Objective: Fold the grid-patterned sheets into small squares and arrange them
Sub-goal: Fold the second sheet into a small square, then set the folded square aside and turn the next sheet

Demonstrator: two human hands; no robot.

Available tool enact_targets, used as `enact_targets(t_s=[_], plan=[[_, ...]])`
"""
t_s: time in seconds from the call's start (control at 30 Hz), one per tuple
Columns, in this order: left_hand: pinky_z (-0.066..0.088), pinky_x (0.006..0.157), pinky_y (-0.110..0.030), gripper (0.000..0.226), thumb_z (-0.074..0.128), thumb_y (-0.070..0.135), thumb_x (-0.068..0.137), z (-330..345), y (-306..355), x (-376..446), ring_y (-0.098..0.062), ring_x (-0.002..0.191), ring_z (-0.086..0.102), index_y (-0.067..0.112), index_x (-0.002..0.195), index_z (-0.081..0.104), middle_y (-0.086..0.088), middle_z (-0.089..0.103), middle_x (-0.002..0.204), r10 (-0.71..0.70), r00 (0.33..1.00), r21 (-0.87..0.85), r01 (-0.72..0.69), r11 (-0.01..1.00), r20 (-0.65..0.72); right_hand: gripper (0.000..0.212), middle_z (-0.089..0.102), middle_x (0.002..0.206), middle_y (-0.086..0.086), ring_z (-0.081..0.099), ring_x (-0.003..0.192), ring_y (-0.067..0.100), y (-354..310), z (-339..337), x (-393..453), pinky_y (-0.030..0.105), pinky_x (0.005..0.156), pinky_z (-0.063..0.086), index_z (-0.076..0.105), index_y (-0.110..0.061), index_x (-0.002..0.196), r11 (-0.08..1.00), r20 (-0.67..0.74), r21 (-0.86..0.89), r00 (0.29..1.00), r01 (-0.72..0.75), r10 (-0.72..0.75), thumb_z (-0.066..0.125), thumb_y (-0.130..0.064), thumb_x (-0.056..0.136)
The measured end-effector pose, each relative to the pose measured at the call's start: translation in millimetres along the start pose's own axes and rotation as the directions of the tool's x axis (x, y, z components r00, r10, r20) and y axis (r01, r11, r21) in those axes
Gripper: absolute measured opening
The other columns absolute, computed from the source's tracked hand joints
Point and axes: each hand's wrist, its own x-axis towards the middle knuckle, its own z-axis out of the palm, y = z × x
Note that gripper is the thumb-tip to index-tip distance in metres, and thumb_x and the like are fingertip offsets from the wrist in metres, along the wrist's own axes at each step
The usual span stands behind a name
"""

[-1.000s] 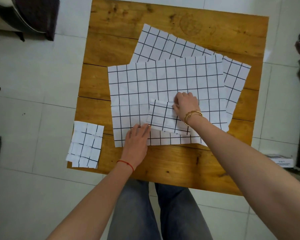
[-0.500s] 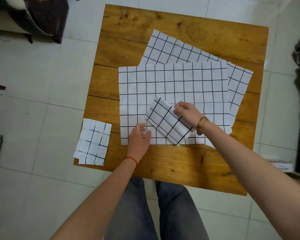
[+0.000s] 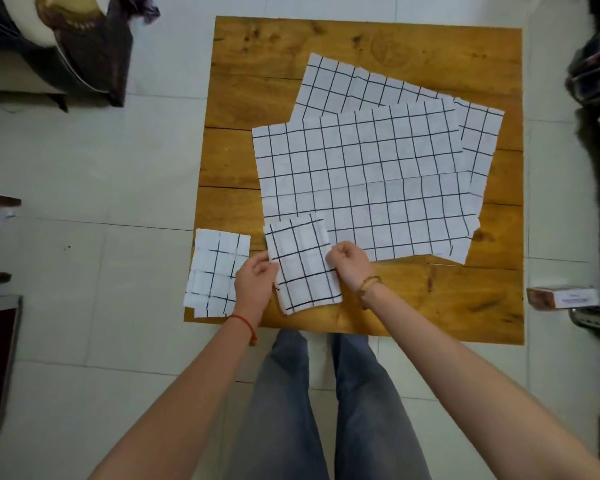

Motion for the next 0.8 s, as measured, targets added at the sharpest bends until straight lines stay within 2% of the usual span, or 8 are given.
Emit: enact_targets(t_s=[0.1, 0.17, 0.27, 0.37, 0.47, 0.63, 0.73, 0.8], plan=[[0.050, 0.081, -0.021, 0.036, 0.058, 0.013, 0.092, -22, -12, 1, -0.015, 0.098, 0.063, 0.017, 0.127, 0.058, -0.005, 0.068, 0.106, 0.037, 0.999, 0.083, -0.035, 0.996, -0.024, 0.016, 0.048, 0.068, -0.004, 0.044, 0.063, 0.011, 17, 28, -13, 0.023, 0.062, 0.039, 0.047, -0.020, 0.073, 0.998, -0.041, -0.069, 0.999, 0.002, -0.005, 0.056, -0.010, 0.083], [0.055, 0.081, -0.025, 0.039, 0.056, 0.011, 0.092, -33, -16, 3, -0.013, 0.098, 0.063, 0.020, 0.130, 0.057, -0.002, 0.066, 0.113, 0.055, 0.999, 0.124, -0.054, 0.991, -0.002, 0.017, 0.047, 0.068, -0.004, 0.044, 0.063, 0.012, 23, 43, -17, 0.021, 0.059, 0.037, 0.046, -0.020, 0.073, 0.995, -0.075, -0.098, 0.997, -0.022, 0.015, 0.055, -0.009, 0.082], [0.044, 0.064, -0.009, 0.043, 0.053, 0.008, 0.094, -44, -21, 8, 0.001, 0.091, 0.056, 0.020, 0.135, 0.052, 0.003, 0.059, 0.127, 0.078, 0.996, 0.164, -0.085, 0.983, 0.046, 0.013, 0.048, 0.069, -0.004, 0.045, 0.065, 0.012, 25, 59, -18, 0.020, 0.057, 0.036, 0.048, -0.018, 0.077, 0.991, -0.109, -0.128, 0.994, -0.039, 0.025, 0.054, -0.010, 0.085], [0.042, 0.081, -0.010, 0.046, 0.053, 0.007, 0.094, -51, -25, 15, -0.003, 0.105, 0.051, 0.019, 0.139, 0.048, 0.000, 0.054, 0.136, 0.096, 0.991, 0.177, -0.112, 0.978, 0.098, 0.004, 0.051, 0.071, -0.004, 0.049, 0.067, 0.012, 25, 68, -14, 0.021, 0.059, 0.039, 0.051, -0.015, 0.085, 0.978, -0.112, -0.207, 0.994, -0.024, 0.000, 0.054, -0.012, 0.087], [0.039, 0.092, -0.017, 0.049, 0.053, 0.007, 0.094, -54, -29, 17, -0.005, 0.113, 0.048, 0.016, 0.141, 0.045, -0.003, 0.052, 0.140, 0.106, 0.987, 0.189, -0.128, 0.974, 0.120, 0.004, 0.055, 0.076, -0.002, 0.051, 0.069, 0.013, 24, 73, -10, 0.024, 0.064, 0.043, 0.053, -0.013, 0.091, 0.964, -0.112, -0.264, 0.994, -0.017, -0.013, 0.053, -0.013, 0.087], [0.041, 0.089, -0.019, 0.045, 0.053, 0.007, 0.094, -55, -32, 17, -0.014, 0.118, 0.053, 0.014, 0.138, 0.049, -0.003, 0.055, 0.136, 0.173, 0.982, 0.279, -0.189, 0.942, 0.081, 0.004, 0.061, 0.084, 0.001, 0.060, 0.078, 0.020, 29, 77, -5, 0.035, 0.072, 0.054, 0.053, -0.017, 0.092, 0.889, -0.071, -0.458, 0.996, 0.009, -0.047, 0.053, -0.019, 0.089], [0.042, 0.091, -0.019, 0.042, 0.052, 0.007, 0.093, -57, -31, 17, -0.013, 0.115, 0.053, 0.013, 0.135, 0.053, -0.004, 0.056, 0.134, 0.256, 0.964, 0.352, -0.263, 0.899, 0.065, 0.013, 0.059, 0.095, 0.002, 0.058, 0.087, 0.019, 31, 71, -4, 0.035, 0.078, 0.054, 0.057, -0.015, 0.099, 0.813, -0.127, -0.578, 0.977, 0.068, -0.172, 0.050, -0.023, 0.091], [0.037, 0.097, -0.020, 0.041, 0.052, 0.006, 0.093, -58, -31, 18, -0.016, 0.121, 0.051, 0.013, 0.133, 0.054, -0.004, 0.055, 0.134, 0.346, 0.934, 0.415, -0.350, 0.840, 0.087, 0.024, 0.055, 0.108, 0.005, 0.051, 0.098, 0.019, 33, 64, -4, 0.032, 0.086, 0.049, 0.055, -0.011, 0.111, 0.689, -0.156, -0.712, 0.926, 0.136, -0.344, 0.046, -0.023, 0.092]])
